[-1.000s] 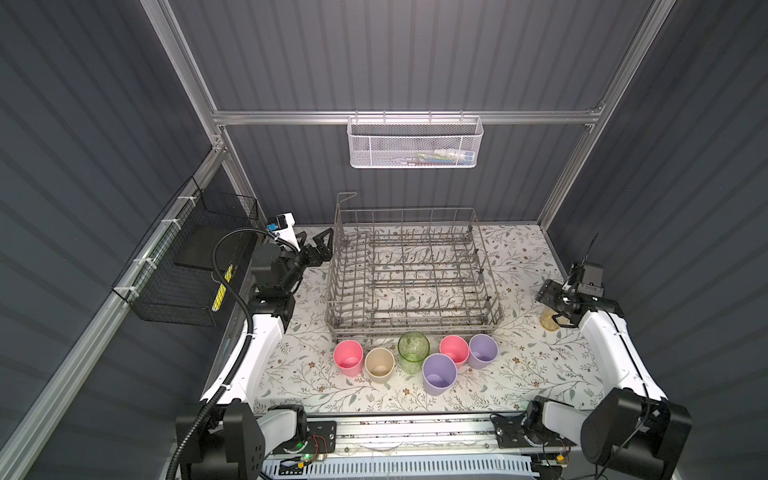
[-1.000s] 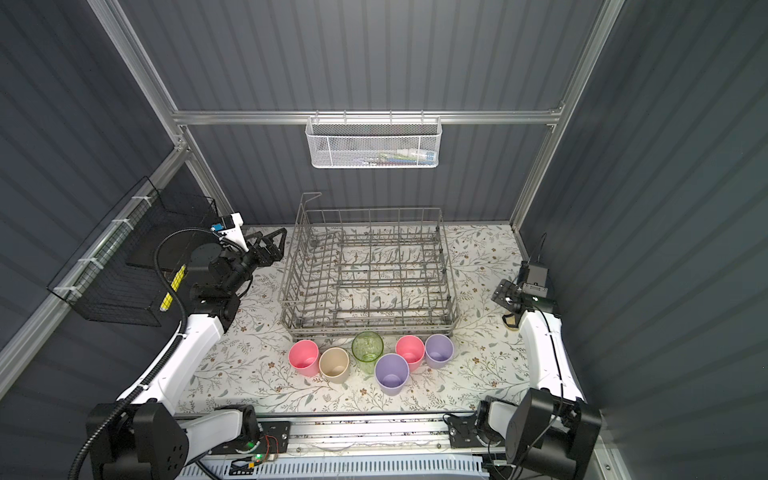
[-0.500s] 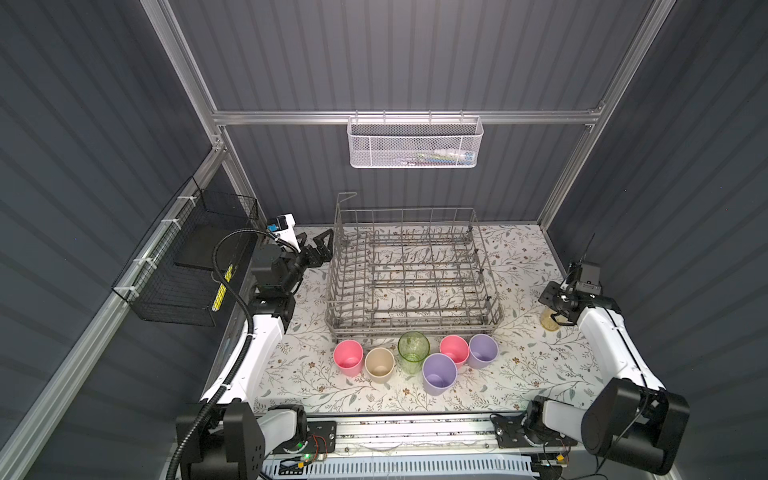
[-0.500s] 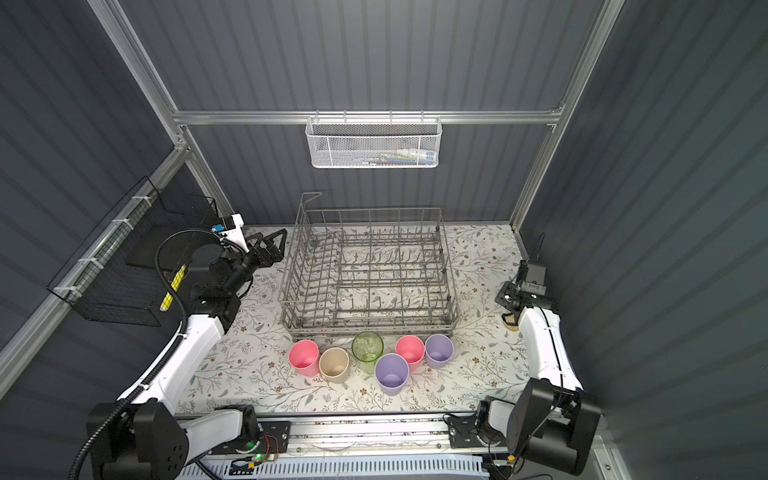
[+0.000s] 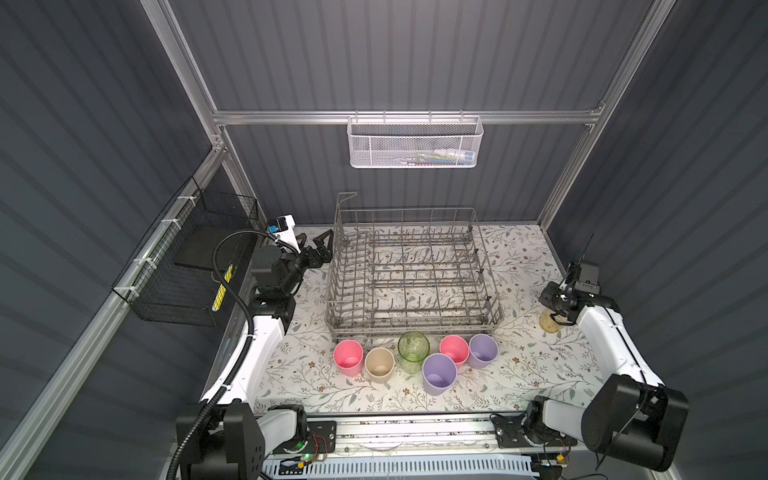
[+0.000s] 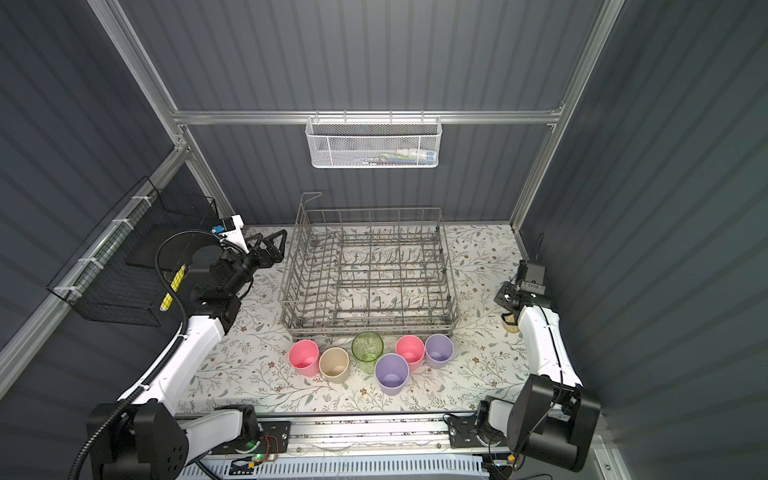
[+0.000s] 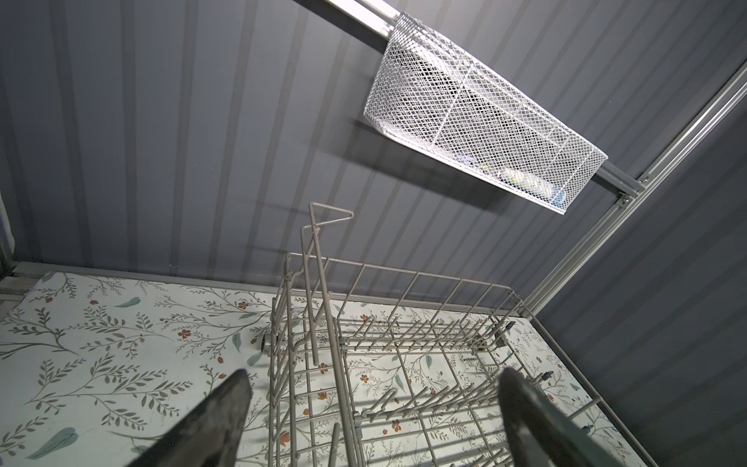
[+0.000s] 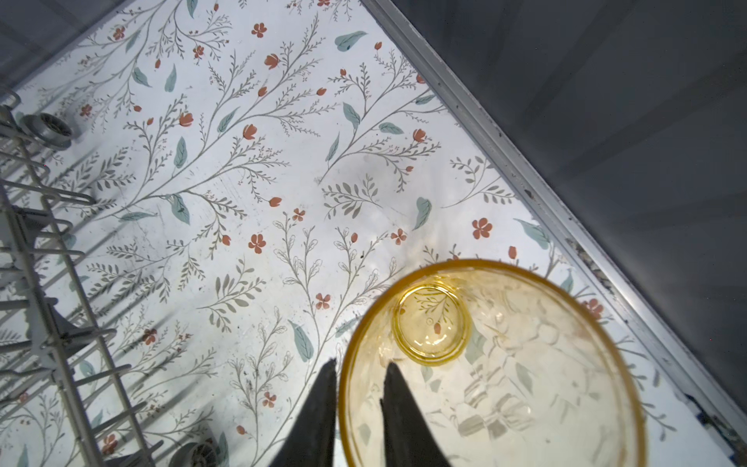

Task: Load cups into a dish rack
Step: Pick up the cup from the middle-right of the table.

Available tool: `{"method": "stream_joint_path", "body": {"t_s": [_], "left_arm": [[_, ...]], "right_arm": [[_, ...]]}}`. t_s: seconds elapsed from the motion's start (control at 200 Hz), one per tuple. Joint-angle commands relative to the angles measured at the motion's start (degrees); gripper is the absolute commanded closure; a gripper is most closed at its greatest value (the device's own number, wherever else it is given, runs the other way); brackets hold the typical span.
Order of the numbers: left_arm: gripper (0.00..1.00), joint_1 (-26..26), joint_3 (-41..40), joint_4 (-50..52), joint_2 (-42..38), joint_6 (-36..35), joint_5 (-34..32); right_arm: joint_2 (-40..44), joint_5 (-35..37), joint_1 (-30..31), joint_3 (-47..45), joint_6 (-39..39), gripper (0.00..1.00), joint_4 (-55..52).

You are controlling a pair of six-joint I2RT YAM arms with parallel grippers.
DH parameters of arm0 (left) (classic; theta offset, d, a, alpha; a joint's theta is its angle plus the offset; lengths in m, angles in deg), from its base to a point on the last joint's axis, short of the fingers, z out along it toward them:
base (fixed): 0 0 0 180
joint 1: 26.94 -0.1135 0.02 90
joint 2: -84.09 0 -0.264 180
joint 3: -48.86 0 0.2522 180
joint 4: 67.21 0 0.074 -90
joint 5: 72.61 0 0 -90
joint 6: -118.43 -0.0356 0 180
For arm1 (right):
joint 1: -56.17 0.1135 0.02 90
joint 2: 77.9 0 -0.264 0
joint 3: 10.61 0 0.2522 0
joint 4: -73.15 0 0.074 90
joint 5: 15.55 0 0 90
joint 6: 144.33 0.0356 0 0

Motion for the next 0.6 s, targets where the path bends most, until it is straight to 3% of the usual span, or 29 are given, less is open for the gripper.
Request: {"method": "stream_joint_path", "body": {"t_s": [0.0, 0.305, 0.595], "left_arm": [[0.05, 0.5, -0.8, -1.3, -1.4, 0.3, -0.3], [0.04, 0.5, -0.9, -1.3, -1.5, 0.3, -0.7], [0.04, 0.5, -0.8, -1.3, -1.4, 0.5, -0.5]], "right_arm": [[-1.1, -0.7, 0.0, -0.4, -0.1, 0.83, -0.5], [-1.3, -1.2, 0.0, -0.6, -0.2, 1.00, -0.3], [1.7, -1.5, 0.1, 0.4, -0.4, 1.00, -1.5]]}}
